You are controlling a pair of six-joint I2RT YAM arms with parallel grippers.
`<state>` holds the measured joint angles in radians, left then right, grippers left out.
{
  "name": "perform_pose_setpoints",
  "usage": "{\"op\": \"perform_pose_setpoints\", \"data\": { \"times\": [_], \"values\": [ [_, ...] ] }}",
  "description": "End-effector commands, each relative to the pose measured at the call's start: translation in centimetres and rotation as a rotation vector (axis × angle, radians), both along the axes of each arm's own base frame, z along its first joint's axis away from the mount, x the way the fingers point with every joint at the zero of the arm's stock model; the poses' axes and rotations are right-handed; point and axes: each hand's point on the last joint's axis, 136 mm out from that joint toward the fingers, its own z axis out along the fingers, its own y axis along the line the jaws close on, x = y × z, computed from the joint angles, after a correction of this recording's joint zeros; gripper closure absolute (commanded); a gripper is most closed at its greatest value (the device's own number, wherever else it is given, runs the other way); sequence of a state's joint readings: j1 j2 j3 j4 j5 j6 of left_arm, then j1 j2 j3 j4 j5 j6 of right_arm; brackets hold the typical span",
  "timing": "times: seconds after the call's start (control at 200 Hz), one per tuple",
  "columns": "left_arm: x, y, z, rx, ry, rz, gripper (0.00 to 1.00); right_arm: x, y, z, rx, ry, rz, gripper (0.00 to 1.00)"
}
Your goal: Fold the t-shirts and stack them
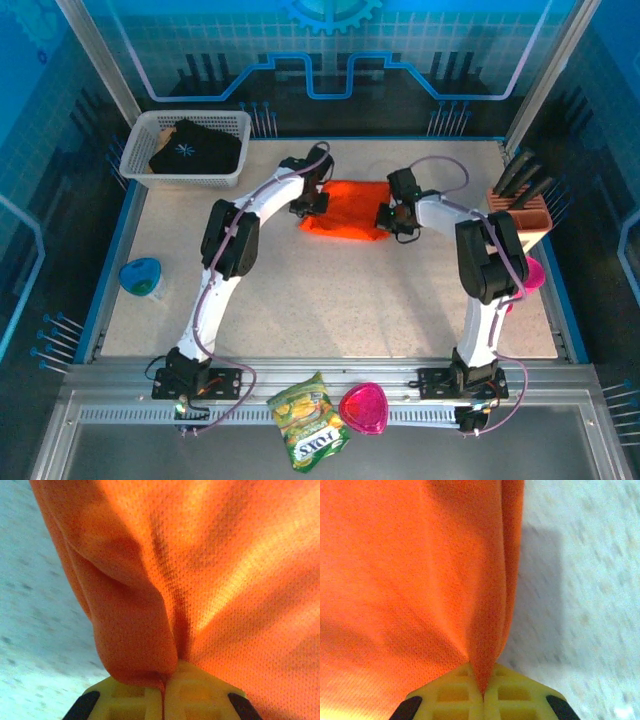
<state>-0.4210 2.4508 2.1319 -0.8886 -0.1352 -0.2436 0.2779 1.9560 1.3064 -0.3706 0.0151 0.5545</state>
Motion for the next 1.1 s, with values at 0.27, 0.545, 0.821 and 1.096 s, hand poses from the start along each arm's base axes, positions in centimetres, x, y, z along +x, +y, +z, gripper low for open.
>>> {"op": "perform_pose_setpoints", "data": {
  "times": [0.27, 0.545, 0.821, 1.096],
  "values": [
    [7.5, 5.9, -0.2, -0.013, -0.09, 0.017, 1.0, 8.1, -1.6, -0.4, -0.018, -0.039, 0.053, 1.0],
    [11.3, 4.8, 0.8, -0.024, -0.238, -0.077, 1.0, 12.5, -2.2, -2.3, 0.022, -0.037, 0.024, 1.0],
    [13.0, 4.7, 1.1, -0.015, -0.311, -0.086, 0.97, 13.4, -1.9, -4.1, 0.042, -0.012, 0.016, 1.0],
    [13.7, 4.5, 2.3, -0.025, -0.352, -0.076, 0.53, 13.5, -1.8, -3.8, 0.065, -0.01, 0.028, 0.9]
  ]
}}
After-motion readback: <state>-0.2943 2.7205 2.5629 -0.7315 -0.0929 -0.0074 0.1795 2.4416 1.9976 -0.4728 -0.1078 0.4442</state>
